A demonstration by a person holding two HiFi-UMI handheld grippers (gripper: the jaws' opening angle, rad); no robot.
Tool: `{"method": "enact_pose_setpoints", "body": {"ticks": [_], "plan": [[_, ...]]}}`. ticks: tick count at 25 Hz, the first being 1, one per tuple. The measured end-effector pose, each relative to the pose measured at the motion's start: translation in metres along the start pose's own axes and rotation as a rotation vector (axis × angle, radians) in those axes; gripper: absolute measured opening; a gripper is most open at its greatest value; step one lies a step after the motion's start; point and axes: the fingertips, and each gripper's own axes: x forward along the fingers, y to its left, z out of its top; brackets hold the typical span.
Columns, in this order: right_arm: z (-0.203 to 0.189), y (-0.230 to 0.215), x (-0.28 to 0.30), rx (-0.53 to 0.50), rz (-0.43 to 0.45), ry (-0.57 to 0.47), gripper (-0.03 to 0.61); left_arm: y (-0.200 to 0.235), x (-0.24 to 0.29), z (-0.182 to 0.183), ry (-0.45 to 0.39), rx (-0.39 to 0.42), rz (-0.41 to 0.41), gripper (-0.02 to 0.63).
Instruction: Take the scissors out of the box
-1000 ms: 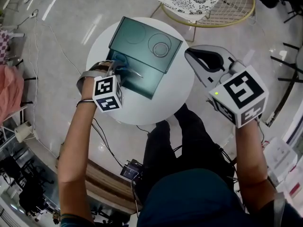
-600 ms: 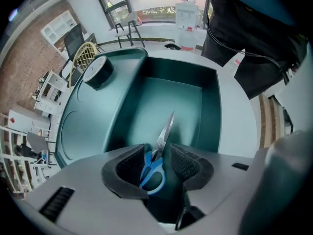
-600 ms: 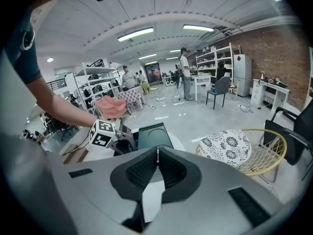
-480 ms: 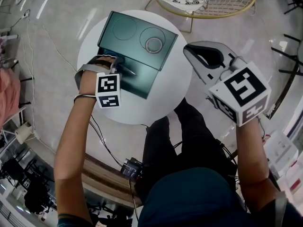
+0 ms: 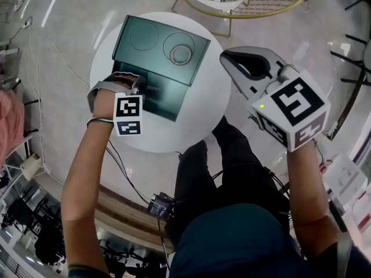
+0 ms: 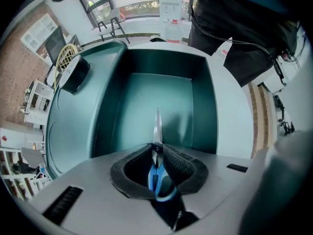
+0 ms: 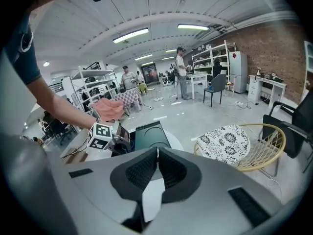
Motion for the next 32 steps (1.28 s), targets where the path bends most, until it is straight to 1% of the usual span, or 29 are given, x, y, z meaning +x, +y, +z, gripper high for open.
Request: {"method": "enact_pose_setpoints", "body": {"ticks": [3,7,13,16,20,24,29,32], "plan": [[0.001,0.004,-0.002,0.0,0.003,-0.003,0.04,-0.002,-0.001,0.0,-0.016,-0.035,0.02,0.081],[0.005,0.009,-0.005,-0.008,0.006,-0.004,0.04,-0.002,-0.005,0.001,-0.016,-0.063,0.045,0.078],[0.018,0.021,-0.013,-0.024,0.004,-0.013,0.04,-0.001,-0.029,0.006,-0.059,-0.122,0.086,0.075],[0.026,0.026,-0.016,-0.036,0.005,-0.018,0.04,0.003,-0.045,0.008,-0.093,-0.175,0.116,0.075],[0.041,0.037,-0.024,-0.05,0.005,-0.026,0.04,0.004,-0.074,0.007,-0.136,-0.241,0.155,0.075],[0.057,0.052,-0.034,-0.071,0.003,-0.041,0.04,0.005,-0.107,0.004,-0.18,-0.322,0.213,0.075],[0.083,0.073,-0.057,-0.092,0.002,-0.053,0.04,0.002,-0.161,0.006,-0.249,-0.412,0.275,0.075],[0.1,0.088,-0.07,-0.116,0.002,-0.066,0.04,0.001,-0.196,0.008,-0.288,-0.461,0.329,0.075]]}}
